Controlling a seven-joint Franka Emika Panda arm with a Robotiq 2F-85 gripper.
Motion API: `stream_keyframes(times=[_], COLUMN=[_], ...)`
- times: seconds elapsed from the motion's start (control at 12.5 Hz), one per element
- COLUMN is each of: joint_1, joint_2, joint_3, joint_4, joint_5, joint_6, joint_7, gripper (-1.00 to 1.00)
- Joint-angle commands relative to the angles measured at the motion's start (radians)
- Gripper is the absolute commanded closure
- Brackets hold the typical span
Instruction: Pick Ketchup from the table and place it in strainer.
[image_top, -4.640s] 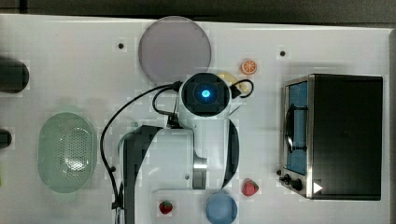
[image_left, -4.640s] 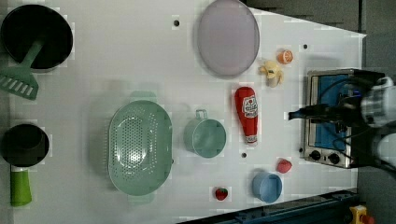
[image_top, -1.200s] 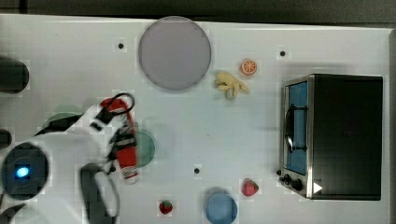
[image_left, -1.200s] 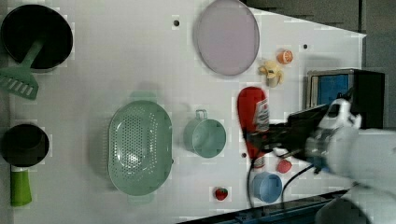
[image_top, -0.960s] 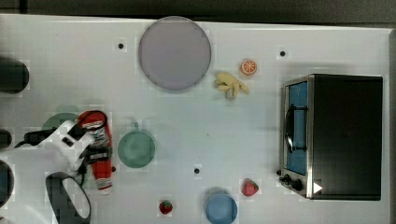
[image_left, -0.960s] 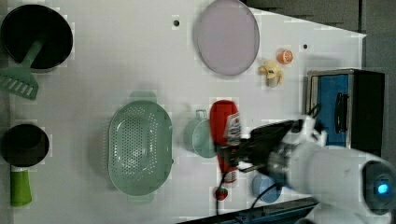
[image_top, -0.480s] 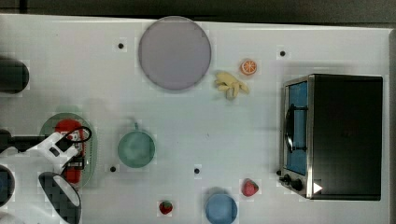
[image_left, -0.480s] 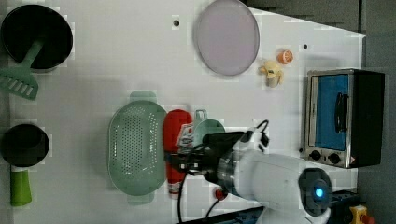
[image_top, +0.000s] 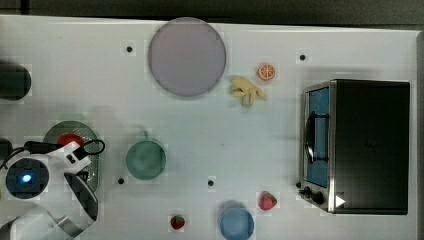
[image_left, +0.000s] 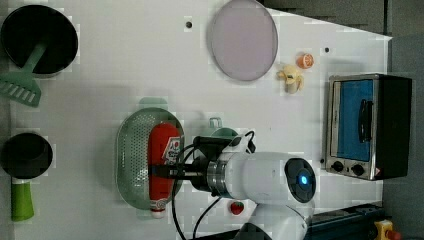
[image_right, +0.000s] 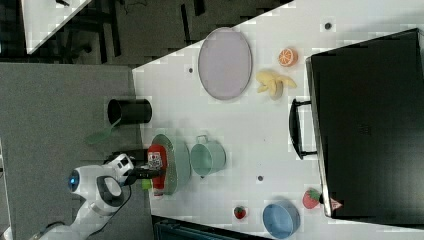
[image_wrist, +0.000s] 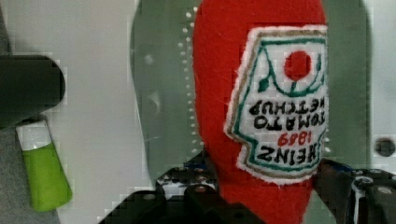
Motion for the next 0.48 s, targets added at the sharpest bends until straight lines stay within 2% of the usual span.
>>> stream_keyframes(times=[0.08,0.16,0.24,0.48], joint_1=[-0.003,-0.003,-0.004,-0.026], joint_2=[0.033,0.042,0.035,-0.06], joint_3=[-0.024,-0.022,-0.022,-0.022], joint_4=[0.012,0.014,0.015,0.04], joint_5=[-0.063,-0.08,-0.082,-0.079], joint_6=[0.06,0.077,0.08,0.013], joint_7=[0.044,0.044,0.044,0.097], gripper=[-0.68,-0.9,-1.0,-1.0])
